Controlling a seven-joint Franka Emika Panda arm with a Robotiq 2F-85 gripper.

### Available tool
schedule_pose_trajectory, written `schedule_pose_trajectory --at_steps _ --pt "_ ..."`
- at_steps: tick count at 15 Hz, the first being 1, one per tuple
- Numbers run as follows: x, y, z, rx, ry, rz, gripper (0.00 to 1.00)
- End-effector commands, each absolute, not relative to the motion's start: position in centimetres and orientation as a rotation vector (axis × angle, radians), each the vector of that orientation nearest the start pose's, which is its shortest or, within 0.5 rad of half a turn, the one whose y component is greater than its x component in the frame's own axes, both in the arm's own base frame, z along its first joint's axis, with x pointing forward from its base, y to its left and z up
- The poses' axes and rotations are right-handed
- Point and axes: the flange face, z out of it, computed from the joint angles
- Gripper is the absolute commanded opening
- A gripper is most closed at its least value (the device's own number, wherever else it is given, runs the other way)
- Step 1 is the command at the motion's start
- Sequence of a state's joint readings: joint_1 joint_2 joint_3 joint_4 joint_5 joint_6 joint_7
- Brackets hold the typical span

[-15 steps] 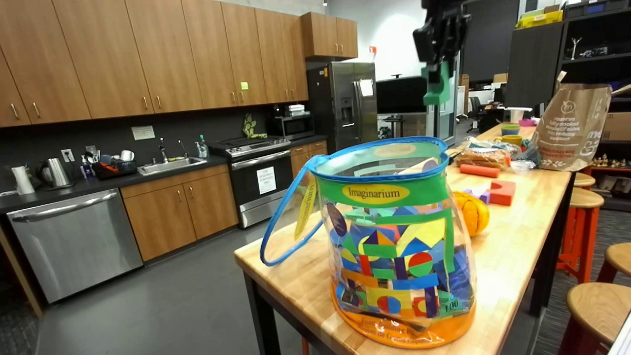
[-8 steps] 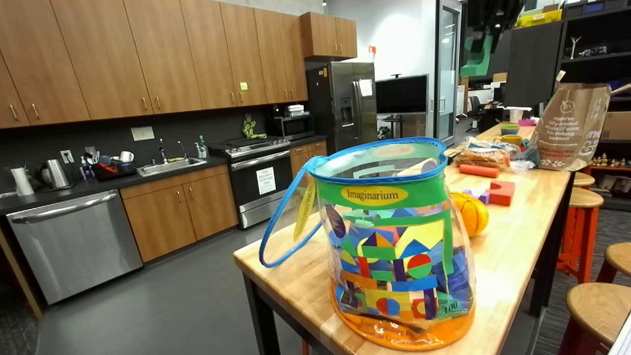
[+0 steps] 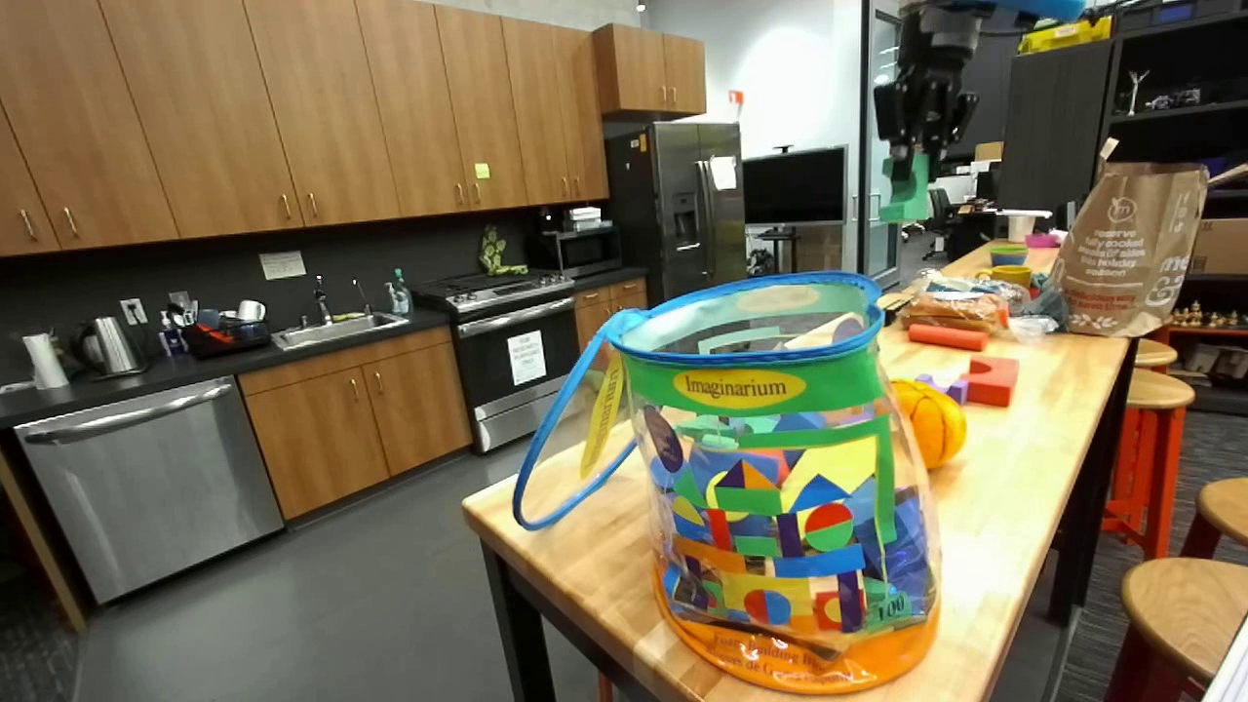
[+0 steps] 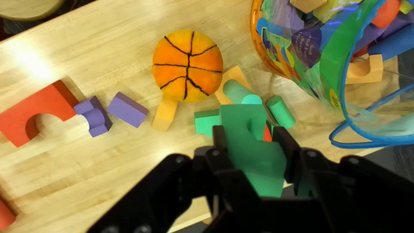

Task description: Remove one green toy block from the toy bag

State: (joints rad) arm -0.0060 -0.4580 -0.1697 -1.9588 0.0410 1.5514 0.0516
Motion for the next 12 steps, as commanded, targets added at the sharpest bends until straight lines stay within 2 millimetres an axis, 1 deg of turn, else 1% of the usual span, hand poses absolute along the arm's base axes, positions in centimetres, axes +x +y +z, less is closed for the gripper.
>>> schedule_pose_trajectory --at_steps 1,4,7,9,12 --pt "43.0 -8.1 63.4 -3.021 0.319 0.024 0.15" --pt "44.6 -8.3 61.3 -3.034 0.32 0.101 0.15" --pt "45.6 -9.1 59.4 -3.031 0.343 0.163 0.15" --pt "46.0 -9.6 58.4 -3.03 0.362 0.195 0.15" --pt "46.4 -10.1 57.7 -3.029 0.385 0.224 0.15"
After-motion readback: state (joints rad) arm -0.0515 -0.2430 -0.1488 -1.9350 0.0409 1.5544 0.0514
